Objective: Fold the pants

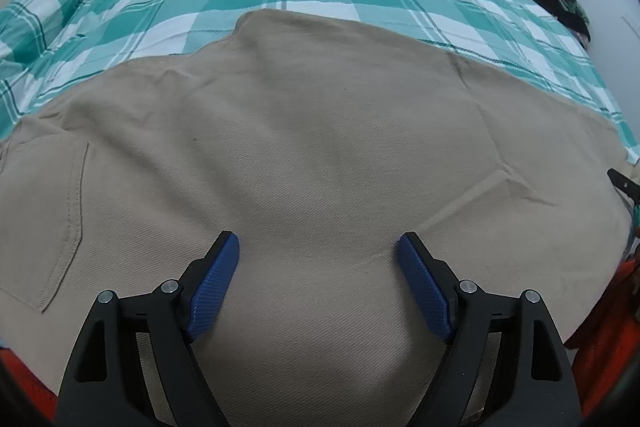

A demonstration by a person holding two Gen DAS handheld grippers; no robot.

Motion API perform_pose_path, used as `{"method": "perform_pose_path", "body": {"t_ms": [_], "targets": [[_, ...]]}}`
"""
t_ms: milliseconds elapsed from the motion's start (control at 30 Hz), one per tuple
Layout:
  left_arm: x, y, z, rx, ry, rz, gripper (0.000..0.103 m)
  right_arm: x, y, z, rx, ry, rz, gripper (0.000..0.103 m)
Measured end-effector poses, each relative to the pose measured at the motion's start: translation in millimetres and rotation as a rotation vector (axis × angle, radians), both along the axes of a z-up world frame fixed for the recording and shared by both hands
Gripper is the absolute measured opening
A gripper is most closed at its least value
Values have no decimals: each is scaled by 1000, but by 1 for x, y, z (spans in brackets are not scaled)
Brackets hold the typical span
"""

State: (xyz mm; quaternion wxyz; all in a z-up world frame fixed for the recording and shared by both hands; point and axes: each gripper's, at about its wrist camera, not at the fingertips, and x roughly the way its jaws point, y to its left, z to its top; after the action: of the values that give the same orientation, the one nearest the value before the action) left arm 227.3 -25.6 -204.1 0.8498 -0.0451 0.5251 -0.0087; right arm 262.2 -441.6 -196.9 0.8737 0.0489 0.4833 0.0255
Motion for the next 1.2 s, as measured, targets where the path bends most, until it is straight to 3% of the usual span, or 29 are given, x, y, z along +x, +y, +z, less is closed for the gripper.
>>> {"method": "perform_pose_path", "body": {"t_ms": [1200], "targets": [[0,3,-2,28,12,22,90,-1,3,-1,-8,1,16,96]]}}
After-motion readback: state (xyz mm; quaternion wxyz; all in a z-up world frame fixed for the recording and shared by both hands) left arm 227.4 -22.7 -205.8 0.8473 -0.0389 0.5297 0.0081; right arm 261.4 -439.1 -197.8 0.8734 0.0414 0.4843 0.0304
